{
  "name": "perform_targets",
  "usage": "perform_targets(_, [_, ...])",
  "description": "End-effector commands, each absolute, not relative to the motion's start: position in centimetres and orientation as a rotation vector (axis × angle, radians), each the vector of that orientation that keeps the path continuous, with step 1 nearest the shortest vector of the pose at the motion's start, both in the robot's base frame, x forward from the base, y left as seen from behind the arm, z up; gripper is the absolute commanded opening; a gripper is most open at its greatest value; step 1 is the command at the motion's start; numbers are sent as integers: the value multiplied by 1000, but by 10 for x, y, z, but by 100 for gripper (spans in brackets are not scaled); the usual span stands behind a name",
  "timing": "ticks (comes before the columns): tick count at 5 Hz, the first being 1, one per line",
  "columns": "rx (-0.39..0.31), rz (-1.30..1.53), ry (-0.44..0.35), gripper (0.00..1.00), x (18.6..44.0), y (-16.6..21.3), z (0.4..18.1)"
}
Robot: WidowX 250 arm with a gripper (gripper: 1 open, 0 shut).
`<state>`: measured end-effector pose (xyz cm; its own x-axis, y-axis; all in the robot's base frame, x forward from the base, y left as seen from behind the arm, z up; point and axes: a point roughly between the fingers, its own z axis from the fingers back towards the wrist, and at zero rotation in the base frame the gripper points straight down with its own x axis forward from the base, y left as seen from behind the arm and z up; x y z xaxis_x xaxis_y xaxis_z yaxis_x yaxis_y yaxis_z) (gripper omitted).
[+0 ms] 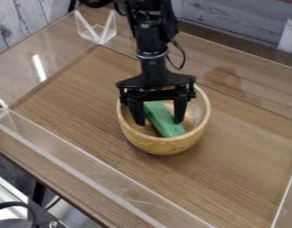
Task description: Remove the green block from inside the brown bowl and put it on the table
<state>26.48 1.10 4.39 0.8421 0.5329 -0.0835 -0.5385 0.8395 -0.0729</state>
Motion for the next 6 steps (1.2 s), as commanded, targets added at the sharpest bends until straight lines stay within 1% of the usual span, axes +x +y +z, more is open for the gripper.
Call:
perform_targets(1, [-92, 556, 45, 100, 268, 9, 46])
perform_targets(2, [-96, 553, 43, 100, 267, 8, 47])
perform_targets(6, [-139, 543, 23, 100, 275, 9, 64])
